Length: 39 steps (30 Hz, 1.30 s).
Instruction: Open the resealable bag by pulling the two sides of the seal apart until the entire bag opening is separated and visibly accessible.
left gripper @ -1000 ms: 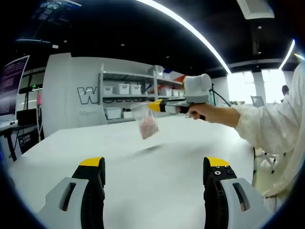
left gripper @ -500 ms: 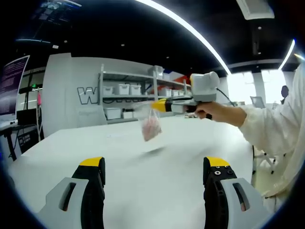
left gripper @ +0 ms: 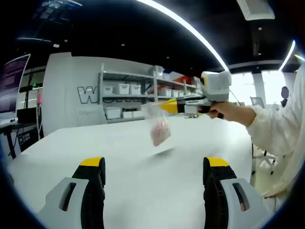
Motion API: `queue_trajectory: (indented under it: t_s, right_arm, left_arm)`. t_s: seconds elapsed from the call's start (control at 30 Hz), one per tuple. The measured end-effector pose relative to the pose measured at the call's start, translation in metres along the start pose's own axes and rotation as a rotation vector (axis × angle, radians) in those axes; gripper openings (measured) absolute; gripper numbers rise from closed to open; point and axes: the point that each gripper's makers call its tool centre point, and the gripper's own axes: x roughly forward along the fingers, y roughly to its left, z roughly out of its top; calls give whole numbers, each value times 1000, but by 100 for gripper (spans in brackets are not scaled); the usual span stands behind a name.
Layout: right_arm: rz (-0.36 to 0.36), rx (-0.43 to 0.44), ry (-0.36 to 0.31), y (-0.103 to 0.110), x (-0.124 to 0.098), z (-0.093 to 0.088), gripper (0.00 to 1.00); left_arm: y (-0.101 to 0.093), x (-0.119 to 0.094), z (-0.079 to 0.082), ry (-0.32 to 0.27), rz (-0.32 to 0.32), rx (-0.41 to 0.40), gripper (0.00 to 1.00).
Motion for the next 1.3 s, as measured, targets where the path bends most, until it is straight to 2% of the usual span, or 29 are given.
queue_trajectory:
  t_s: [0.2,0.43,0.93,1.3]
  right_arm:
    - [11,-4,8,4,-9,-4,0]
    - [22,-17,-2,13,-22,1,0]
    - [76,-67,-5,46,-53,9,0]
    - [122,-116,18,76,-69,2,0]
  left_arm:
    - [-2,0,-1,1,-1,0,83]
    - [-3,-1,-1,-2,-1,1,82]
    - [-10,-3,1,-7,-14,9,82]
    - [-15,-8,2,-15,-32,-4,82]
